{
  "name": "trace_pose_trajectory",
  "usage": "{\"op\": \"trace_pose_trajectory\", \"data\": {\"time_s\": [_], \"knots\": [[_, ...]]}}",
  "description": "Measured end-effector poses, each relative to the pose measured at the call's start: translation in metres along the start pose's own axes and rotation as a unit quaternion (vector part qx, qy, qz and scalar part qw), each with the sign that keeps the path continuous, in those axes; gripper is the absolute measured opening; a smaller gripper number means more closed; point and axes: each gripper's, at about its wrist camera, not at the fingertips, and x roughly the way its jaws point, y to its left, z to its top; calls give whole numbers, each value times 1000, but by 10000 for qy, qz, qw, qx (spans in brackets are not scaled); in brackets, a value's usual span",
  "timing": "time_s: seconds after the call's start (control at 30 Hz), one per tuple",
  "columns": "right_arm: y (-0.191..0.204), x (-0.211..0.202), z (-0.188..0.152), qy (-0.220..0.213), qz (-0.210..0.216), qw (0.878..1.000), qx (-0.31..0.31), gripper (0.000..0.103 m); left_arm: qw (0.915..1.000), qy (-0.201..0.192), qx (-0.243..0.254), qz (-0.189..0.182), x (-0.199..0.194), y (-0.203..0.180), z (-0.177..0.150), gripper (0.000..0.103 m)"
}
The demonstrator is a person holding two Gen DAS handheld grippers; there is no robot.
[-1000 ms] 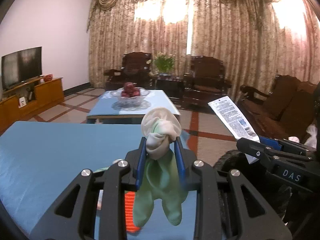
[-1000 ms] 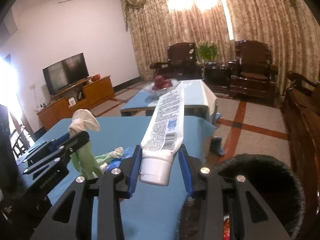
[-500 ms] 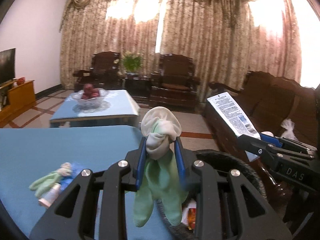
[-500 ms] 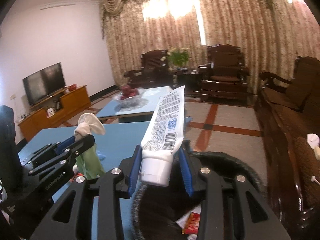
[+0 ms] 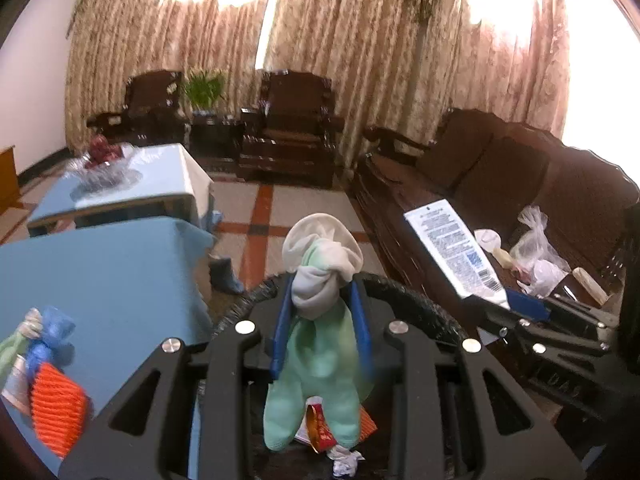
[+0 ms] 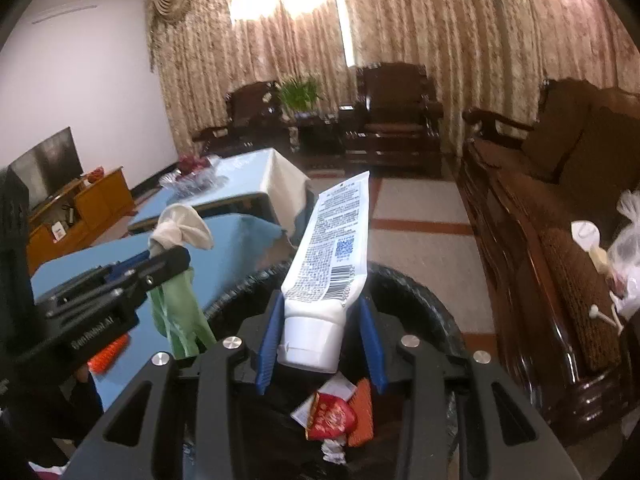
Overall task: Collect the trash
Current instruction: 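Carry the tube and gloves over the bin and open both tools, then move both tools back over the table toward the remaining trash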
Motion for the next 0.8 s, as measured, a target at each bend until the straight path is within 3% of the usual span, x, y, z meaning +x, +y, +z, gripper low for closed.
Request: {"op": "trace_pose_trajectory", "data": {"time_s": [0.1,0.17,0.2,0.4,0.43,0.6,0.8], "knots": [[-9,8,-10,122,-71,9999,70,38,9999,130,2,-10,9,1,-5,29],[-11,11,-15,185,-111,9997,65,38,9998,217,-31,6,13,3,-9,39],[-13,13,-17,196,-142,9997,73,40,9997,222,-51,-1,14,4,-10,49],[-17,8,-21,98,-395,9991,136,93,9997,145,-163,115,2,15,-7,70],[-16,5,-20,43,-429,9990,125,96,9997,112,-177,158,-1,18,-6,76],[-1,0,-14,-58,-365,9993,62,97,9986,-121,-153,500,-26,37,-2,90],[26,0,-11,-149,-170,9997,-48,97,9942,-262,-280,1008,-65,77,-6,91]]}}
